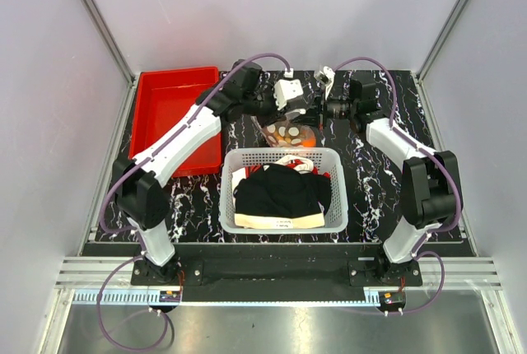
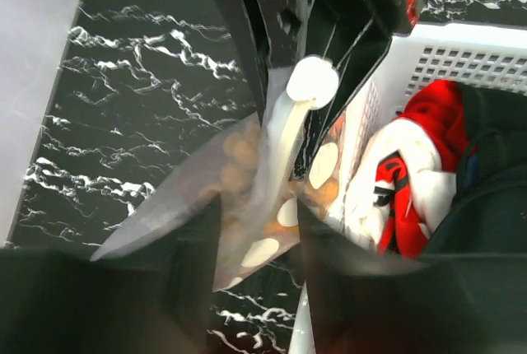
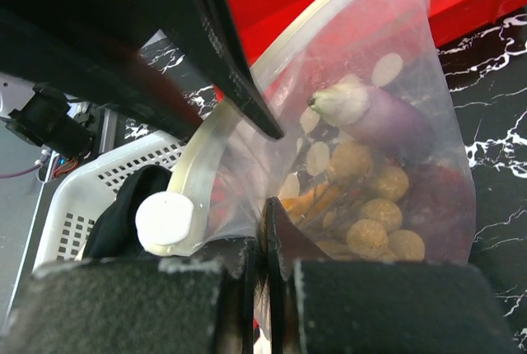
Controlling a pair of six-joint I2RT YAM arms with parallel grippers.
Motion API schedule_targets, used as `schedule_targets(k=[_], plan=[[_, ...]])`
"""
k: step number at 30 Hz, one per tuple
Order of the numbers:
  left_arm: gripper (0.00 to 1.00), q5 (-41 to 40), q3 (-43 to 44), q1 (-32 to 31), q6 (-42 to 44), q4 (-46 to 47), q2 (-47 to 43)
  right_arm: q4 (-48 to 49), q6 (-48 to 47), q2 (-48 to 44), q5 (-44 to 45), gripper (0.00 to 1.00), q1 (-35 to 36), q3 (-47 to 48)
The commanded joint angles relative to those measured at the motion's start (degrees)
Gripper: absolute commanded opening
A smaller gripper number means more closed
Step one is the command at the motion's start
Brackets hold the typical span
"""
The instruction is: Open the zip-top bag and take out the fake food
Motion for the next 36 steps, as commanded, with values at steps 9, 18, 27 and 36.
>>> schedule_targets(k=[9,18,27,36], plan=[[0.0,-0.3,6.2,1.2,-9.9,0.5,1.4,1.0,3.8,-6.3,6.6,0.59,0.2,-2.7],[0.0,4.3,4.6,1.8,-15.8,0.6,0.7,5.6,6.2,-8.2,7.2,0.56,0.2,-4.1],[0.0,5.0,1.7,2.5,-16.2,0.6,-1.7,8.9,10.7,-7.1,6.4,0.15,0.2,-3.9],[0.0,6.8,0.4,3.0,-16.7,0.7,-2.8,10.6,12.8,-6.3,5.0,0.0,0.1,-3.1]])
